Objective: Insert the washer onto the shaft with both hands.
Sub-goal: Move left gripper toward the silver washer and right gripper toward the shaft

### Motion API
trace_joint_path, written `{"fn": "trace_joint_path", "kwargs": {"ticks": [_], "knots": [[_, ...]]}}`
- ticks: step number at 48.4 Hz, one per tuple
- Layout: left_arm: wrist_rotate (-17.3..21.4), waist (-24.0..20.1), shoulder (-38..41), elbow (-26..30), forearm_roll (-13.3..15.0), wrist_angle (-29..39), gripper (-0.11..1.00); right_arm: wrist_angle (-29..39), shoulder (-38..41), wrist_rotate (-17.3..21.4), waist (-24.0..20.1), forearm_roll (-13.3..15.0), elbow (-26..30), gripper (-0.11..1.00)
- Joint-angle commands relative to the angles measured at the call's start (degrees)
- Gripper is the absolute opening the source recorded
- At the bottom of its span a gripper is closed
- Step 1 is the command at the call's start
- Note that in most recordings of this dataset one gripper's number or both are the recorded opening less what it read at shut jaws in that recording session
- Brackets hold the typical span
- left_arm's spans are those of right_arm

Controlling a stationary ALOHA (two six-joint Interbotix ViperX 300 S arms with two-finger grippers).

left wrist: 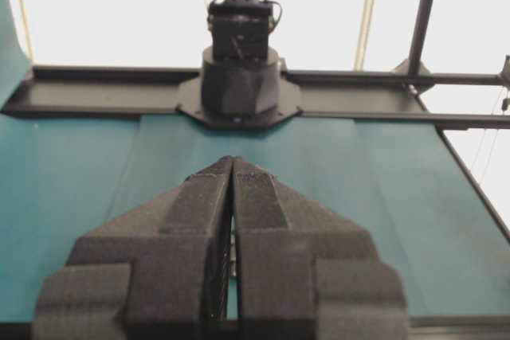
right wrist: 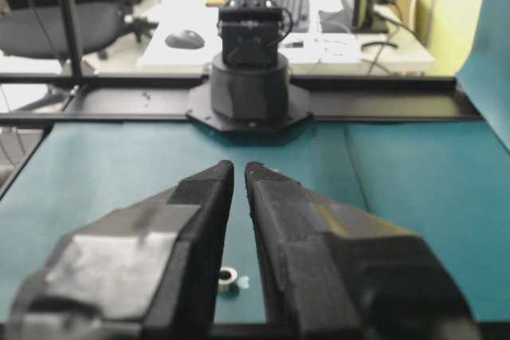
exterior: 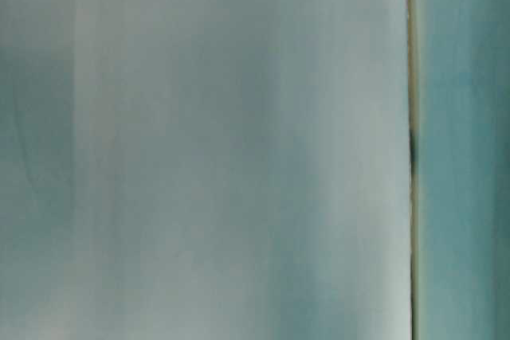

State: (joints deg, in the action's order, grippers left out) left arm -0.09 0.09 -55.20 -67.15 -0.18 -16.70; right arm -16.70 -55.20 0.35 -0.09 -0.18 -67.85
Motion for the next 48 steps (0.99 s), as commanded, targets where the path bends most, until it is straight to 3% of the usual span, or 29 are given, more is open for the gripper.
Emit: {"fn": "trace_joint_path", "kwargs": {"ticks": [1,8,28,34,48], "knots": [[-0.3,-0.5,0.9,2.4,-0.7,1.0,0.02,-0.1,0.6,0.1,0.5,-0.2,0.8,0.00],[-0.5,-0.1,1.8,4.4,-0.7,5.1,0.02,5.7,0.6,1.8,0.9,-3.2,0.9,-0.06],[-5.1,1.1,15.6,11.2,-0.7,16.9,0.02,23.4,1.9,8.2,1.0,-3.2,4.5,-0.09],[-5.4,1.8,19.5,12.8,-0.7,17.6,0.02,26.5,4.3,10.0,1.0,-3.2,5.7,-0.09],[-5.7,3.2,26.4,16.8,-0.7,21.8,0.02,28.1,12.4,10.2,1.0,-3.2,7.2,-0.09]]}}
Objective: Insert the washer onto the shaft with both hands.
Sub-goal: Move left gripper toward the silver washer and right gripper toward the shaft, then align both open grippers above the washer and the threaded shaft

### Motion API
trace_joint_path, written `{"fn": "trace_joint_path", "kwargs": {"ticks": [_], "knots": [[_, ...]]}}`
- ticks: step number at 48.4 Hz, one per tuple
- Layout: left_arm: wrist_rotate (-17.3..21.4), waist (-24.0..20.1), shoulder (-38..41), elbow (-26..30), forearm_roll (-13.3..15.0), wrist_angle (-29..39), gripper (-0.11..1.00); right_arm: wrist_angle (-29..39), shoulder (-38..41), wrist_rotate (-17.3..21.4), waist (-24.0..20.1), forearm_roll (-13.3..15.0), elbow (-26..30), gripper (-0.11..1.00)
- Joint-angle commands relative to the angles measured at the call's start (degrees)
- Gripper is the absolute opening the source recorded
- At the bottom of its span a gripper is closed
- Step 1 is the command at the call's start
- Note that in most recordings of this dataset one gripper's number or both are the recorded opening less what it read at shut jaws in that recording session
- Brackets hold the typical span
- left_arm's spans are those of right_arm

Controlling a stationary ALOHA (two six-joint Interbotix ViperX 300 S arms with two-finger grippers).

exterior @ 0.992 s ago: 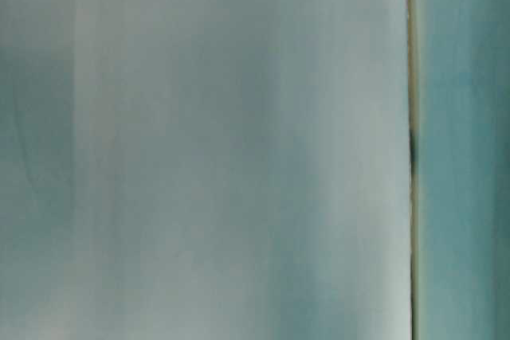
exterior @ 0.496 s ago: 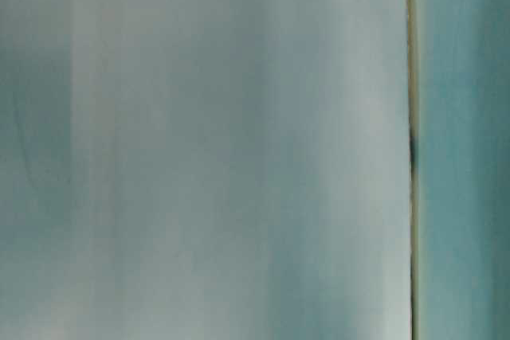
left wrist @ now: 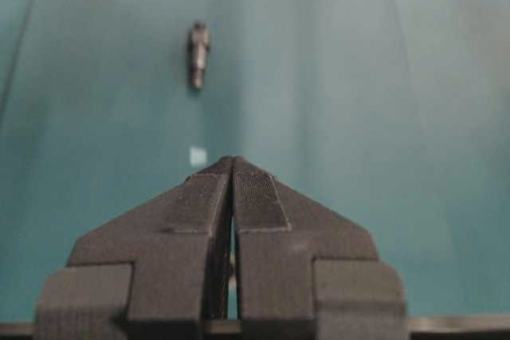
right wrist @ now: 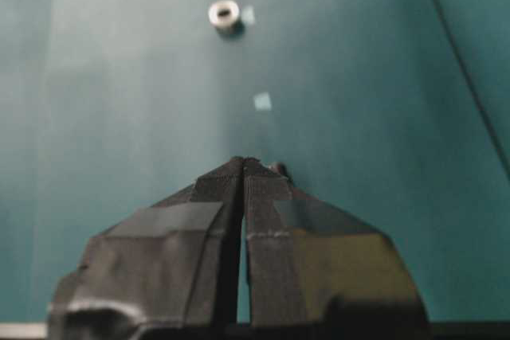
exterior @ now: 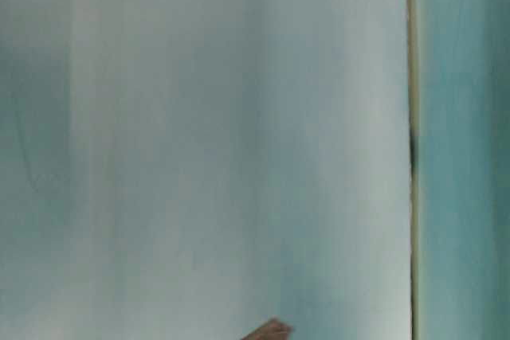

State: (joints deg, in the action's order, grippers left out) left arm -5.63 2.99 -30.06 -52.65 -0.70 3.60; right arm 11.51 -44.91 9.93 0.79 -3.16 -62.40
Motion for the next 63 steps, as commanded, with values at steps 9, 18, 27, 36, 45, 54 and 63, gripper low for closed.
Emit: {"fn": "trace_joint_path", "kwargs": {"ticks": [9,18,27,36,45,54,63], "knots": [[-0.1,0.3,6.0,6.2,-0.2,10.5,0.02,2.6,10.3,0.5,0.1,-0.2,4.8,-0.09],[-0.1,0.3,11.6,10.2,-0.2,15.8,0.02,9.2,18.9,0.4,0.2,0.1,10.0,-0.09],[-0.2,0.4,17.7,12.8,-0.3,16.8,0.02,15.9,25.8,0.4,0.2,1.7,15.5,-0.09],[-0.8,1.0,22.3,15.4,-0.2,17.5,0.02,17.6,30.8,0.0,0.2,2.4,18.5,-0.09],[-4.1,1.0,26.5,19.1,-0.2,23.8,0.02,17.5,33.9,-0.2,0.2,2.6,20.1,-0.09],[-4.3,1.1,27.8,18.6,-0.3,25.4,0.02,17.1,35.8,-0.3,0.2,2.8,20.8,-0.09],[-3.9,1.1,28.3,18.2,-0.3,25.2,0.02,17.0,36.8,-0.3,0.2,2.8,20.8,-0.09]]}}
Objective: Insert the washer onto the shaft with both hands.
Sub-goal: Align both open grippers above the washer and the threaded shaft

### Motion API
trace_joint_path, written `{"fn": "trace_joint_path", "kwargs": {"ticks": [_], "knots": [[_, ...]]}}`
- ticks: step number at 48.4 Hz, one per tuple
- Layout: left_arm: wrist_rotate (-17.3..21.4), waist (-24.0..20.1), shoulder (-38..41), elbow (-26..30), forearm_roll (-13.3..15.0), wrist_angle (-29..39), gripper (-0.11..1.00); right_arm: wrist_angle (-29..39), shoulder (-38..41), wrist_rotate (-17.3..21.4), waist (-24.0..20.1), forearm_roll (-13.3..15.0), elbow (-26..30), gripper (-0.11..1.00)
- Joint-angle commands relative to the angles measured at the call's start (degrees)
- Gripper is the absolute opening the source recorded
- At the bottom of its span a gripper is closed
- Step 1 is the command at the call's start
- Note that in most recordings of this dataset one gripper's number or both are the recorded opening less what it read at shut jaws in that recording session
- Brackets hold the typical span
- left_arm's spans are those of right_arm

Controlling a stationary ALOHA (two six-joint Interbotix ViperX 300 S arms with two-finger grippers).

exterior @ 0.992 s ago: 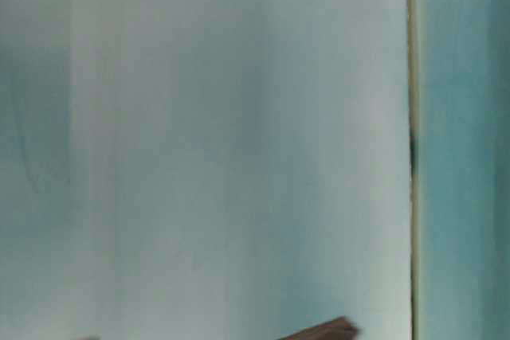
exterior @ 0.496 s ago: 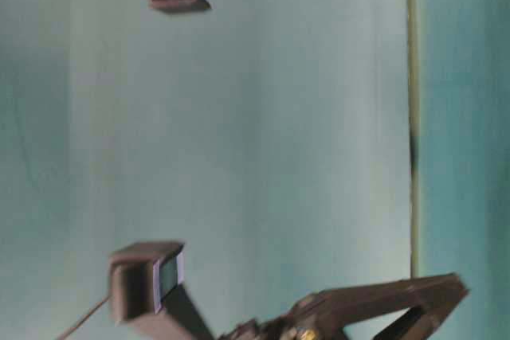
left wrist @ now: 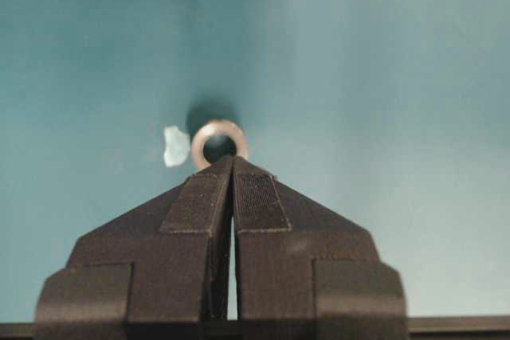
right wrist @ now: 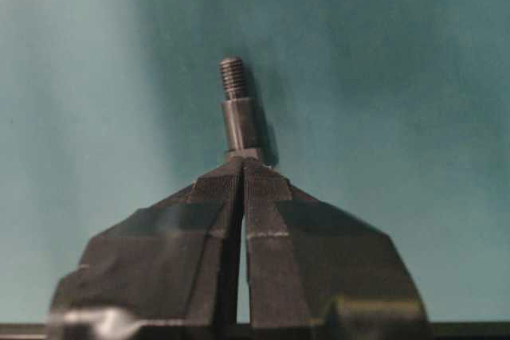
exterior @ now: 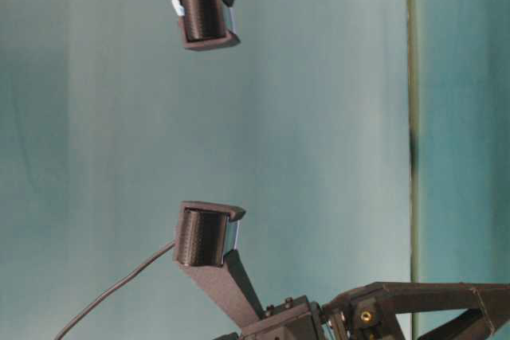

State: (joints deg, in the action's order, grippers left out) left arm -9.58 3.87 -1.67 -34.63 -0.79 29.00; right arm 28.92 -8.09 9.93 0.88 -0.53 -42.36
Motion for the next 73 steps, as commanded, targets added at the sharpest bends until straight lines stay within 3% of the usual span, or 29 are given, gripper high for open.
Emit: {"fn": "trace_joint_path", "kwargs": {"ticks": [1,11,18,29,33,35,42,61,73], "knots": [[0.0,0.3,0.0,0.1,-0.2,-0.4,0.02,-0.5,-0.1,-0.2,0.1,0.2,0.9,-0.08],[0.1,0.3,0.4,-0.7,-0.1,-2.5,0.02,-2.6,0.0,-0.3,0.1,0.2,0.7,-0.02],[0.0,0.3,0.7,-1.2,-0.2,-3.0,0.08,-2.4,0.6,-0.6,0.1,0.2,0.4,0.19],[0.3,0.4,2.1,-1.2,-0.2,-3.0,0.72,-0.7,2.8,-4.5,-0.2,0.4,1.3,0.84],[0.3,0.4,2.3,-0.9,-0.2,-3.2,0.92,-0.4,3.6,-7.4,-0.1,0.4,1.8,0.98],[0.3,0.4,2.3,-0.9,-0.3,-3.3,0.97,-0.4,4.0,-8.4,-0.2,0.4,2.1,0.99],[0.3,0.4,2.5,-1.0,-0.3,-3.6,0.97,-0.4,5.2,-10.4,-0.1,0.4,2.7,0.98],[0.5,0.4,6.2,-1.4,-0.5,-8.1,0.97,-2.3,8.3,-10.6,-0.1,0.4,1.8,0.98],[3.8,0.4,7.6,-1.7,-0.5,-8.1,0.97,-2.9,9.4,-10.6,-0.1,0.4,1.6,0.98]]}}
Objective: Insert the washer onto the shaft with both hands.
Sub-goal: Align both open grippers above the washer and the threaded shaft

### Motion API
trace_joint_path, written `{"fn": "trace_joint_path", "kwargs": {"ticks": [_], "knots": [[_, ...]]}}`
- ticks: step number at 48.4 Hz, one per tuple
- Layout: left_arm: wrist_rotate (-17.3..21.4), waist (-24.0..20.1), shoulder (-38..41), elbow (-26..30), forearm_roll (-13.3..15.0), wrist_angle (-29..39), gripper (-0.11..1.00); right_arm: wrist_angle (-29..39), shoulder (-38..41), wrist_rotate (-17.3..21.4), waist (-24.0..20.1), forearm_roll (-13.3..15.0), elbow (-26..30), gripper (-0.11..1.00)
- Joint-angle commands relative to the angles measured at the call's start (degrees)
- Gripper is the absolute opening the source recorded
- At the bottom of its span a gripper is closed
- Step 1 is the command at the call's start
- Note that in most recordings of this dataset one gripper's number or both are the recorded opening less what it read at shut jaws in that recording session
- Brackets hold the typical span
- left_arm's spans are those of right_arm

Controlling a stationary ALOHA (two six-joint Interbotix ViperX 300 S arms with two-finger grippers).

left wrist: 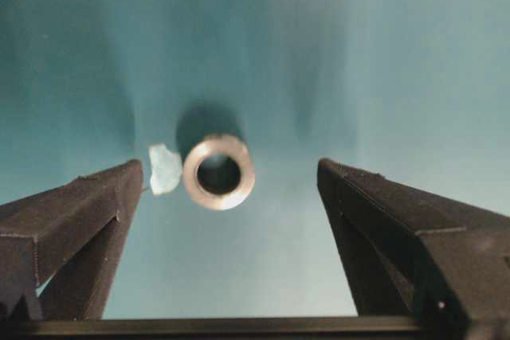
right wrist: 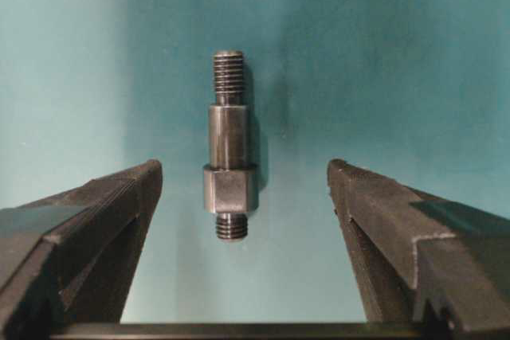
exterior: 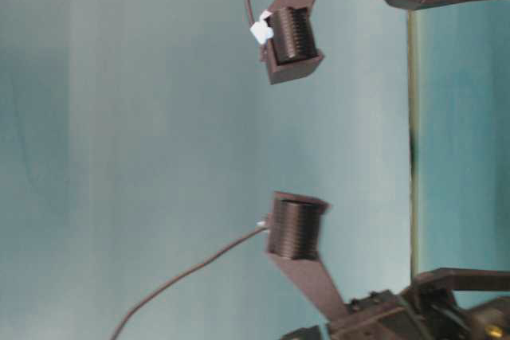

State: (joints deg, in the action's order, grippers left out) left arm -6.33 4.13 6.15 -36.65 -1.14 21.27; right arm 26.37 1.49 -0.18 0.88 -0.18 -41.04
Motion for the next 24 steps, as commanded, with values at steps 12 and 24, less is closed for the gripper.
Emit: {"fn": "trace_joint_path", "kwargs": {"ticks": [12,24], "knots": [[1.1,0.1,0.2,0.5,-0.2,-0.4,0.96,-0.3,0.4,-0.4,-0.1,0.0,0.2,0.98],[1.1,-0.4,0.4,0.0,-0.2,-0.4,0.96,-0.3,0.7,-0.2,-0.4,0.0,0.2,0.98]]}}
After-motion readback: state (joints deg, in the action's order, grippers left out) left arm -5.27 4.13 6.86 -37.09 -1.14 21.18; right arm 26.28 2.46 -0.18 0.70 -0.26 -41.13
